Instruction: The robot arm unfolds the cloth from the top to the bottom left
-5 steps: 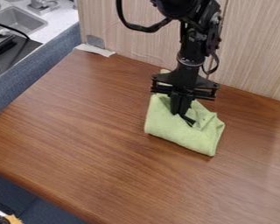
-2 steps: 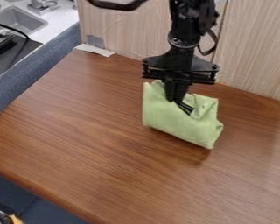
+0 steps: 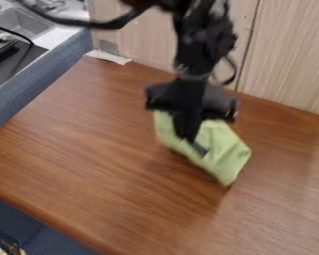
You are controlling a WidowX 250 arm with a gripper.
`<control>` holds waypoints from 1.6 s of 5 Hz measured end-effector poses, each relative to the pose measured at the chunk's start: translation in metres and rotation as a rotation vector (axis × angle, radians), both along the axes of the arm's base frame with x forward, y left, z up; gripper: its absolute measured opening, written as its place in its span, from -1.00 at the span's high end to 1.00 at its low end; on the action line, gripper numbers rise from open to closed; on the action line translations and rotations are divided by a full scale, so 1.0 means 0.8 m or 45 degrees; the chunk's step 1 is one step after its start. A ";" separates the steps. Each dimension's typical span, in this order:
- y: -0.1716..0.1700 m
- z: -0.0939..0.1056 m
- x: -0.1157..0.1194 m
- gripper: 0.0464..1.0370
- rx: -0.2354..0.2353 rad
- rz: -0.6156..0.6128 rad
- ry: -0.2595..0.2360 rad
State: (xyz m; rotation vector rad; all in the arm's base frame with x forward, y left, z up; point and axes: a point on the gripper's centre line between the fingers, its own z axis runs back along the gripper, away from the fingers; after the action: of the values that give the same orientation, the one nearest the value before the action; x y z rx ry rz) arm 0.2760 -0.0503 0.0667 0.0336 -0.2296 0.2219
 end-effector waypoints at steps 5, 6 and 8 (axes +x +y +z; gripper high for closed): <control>0.050 -0.076 -0.091 0.67 0.090 0.117 0.288; 0.051 -0.051 -0.085 0.12 0.141 0.131 0.251; 0.038 0.000 -0.071 -0.92 0.162 0.105 0.168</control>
State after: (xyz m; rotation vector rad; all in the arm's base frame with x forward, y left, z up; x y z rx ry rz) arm 0.2194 -0.0200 0.0665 0.1837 -0.1104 0.2857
